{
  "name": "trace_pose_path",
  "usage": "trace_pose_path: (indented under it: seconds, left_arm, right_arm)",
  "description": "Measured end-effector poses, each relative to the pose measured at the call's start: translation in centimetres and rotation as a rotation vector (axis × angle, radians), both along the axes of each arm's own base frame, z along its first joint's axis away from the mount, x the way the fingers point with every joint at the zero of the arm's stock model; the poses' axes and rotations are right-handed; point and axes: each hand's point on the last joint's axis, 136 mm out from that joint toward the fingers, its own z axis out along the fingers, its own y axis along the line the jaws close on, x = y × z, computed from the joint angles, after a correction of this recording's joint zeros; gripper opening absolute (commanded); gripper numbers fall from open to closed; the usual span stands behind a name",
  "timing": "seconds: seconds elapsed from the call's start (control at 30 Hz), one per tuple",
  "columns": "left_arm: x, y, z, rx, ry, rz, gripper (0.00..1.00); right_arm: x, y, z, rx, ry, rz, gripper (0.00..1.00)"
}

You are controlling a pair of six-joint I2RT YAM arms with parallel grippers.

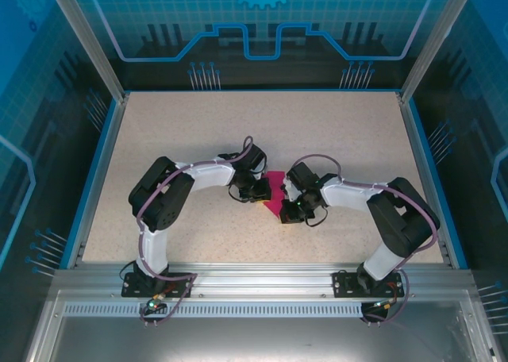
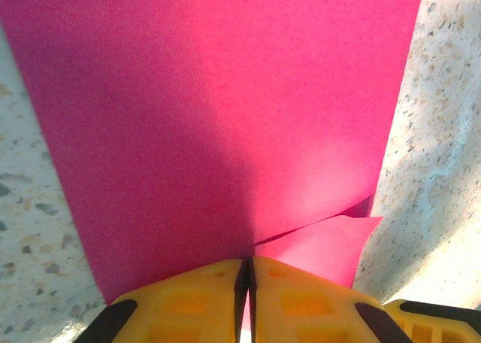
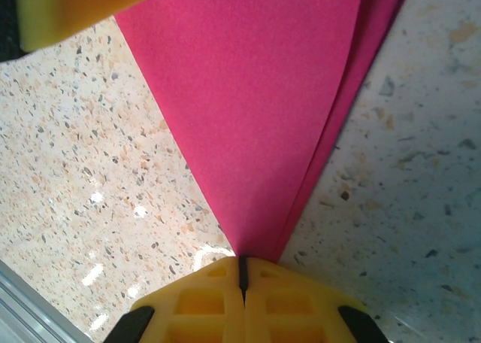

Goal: Fold a paper plane with a square sheet of paper (fold left side to right side)
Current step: Third fold the triangle at the center of the table.

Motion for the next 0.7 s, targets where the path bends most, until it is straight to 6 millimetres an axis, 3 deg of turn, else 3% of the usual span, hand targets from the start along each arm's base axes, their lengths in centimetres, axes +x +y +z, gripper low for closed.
trace_pose_path:
  seconds: [0.17, 0.27, 0.37, 0.5, 0.7]
  left_arm:
    - [0.1, -0.1, 0.2, 0.001, -0.004, -0.007, 0.2]
    - [0.3, 0.1, 0.4, 0.013, -0.013, -0.016, 0.24]
    - [0.6, 0.4, 0.9, 0.025, -0.025, -0.021, 0.3]
    - [1.2, 1.0, 2.8, 0.009, -0.057, -0.015, 0.39]
    - [2.8, 2.2, 7.9, -0.055, -0.161, 0.032, 0.46]
  right_arm:
    - [-0.9, -0.8, 0.1, -0.022, 0.027, 0.009, 0.04]
    - [-2.3, -2.1, 0.5, -0.057, 0.072, 0.021, 0.11]
    - [-2.3, -2.7, 1.8, -0.045, 0.061, 0.026, 0.18]
    - [0.2, -2.6, 4.1, 0.005, -0.012, 0.024, 0.33]
    - [4.4, -0.9, 6.4, 0.071, -0.131, 0.039, 0.42]
